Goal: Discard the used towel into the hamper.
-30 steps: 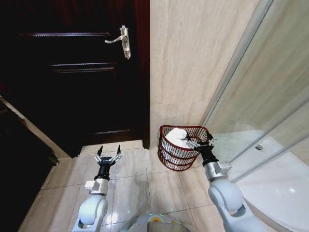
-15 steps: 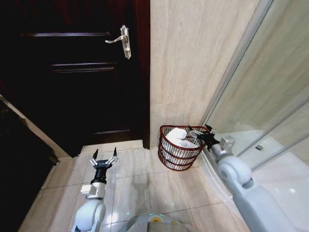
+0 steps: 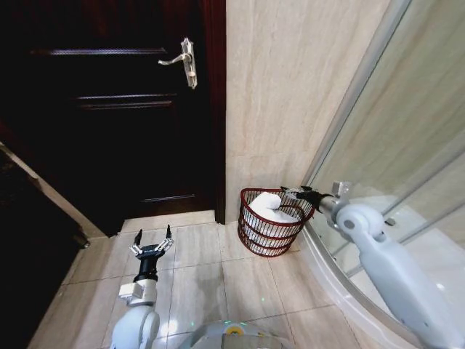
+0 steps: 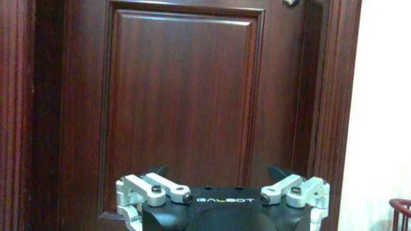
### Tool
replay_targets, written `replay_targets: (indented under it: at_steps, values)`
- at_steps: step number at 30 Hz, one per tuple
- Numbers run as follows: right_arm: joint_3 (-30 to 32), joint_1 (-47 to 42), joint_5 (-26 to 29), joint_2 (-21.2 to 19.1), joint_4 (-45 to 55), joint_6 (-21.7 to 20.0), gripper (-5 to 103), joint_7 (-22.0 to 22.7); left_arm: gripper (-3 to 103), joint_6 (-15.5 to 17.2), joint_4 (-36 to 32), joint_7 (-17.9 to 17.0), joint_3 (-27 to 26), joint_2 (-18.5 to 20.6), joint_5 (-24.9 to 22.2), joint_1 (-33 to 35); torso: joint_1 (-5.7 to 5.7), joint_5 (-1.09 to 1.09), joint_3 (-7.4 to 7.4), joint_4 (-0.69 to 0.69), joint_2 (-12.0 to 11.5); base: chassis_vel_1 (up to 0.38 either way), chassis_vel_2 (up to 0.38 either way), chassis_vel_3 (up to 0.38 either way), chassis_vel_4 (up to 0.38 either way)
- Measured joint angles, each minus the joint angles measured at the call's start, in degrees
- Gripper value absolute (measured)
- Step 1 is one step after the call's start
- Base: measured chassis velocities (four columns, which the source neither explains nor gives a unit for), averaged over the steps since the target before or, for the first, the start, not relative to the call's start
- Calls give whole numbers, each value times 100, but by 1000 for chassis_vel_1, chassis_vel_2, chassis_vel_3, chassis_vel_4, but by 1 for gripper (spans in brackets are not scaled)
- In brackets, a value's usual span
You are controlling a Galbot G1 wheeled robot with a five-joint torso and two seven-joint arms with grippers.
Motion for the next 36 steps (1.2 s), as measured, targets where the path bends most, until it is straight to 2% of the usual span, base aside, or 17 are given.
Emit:
replay_targets:
  at_steps: [5,11,14,23,36]
  values:
    - [-574,480,-293,272,-539,9,100,-76,100,74,-44,-21,15,21,32,-103,0,-1,0,1,0,0,0,0,0]
    - [-894,586,-663,332,-828,24,100,-190,100,124,-88,-36,63,4,101,-178,0,0,0,0,0,0,0,0,0]
    - [-1043,586,-994,367,-1113,34,100,-414,100,187,-204,-40,93,-67,149,-207,0,1,0,-1,0,0,0,0,0]
    - [-1267,768,-1275,657,-1853,46,100,-493,100,165,-216,-40,48,-52,137,-186,0,1,0,1,0,0,0,0,0]
    - [-1278,1041,-1475,761,-2372,56,100,-753,100,159,-94,-17,71,-45,127,-273,0,1,0,0,0,0,0,0,0]
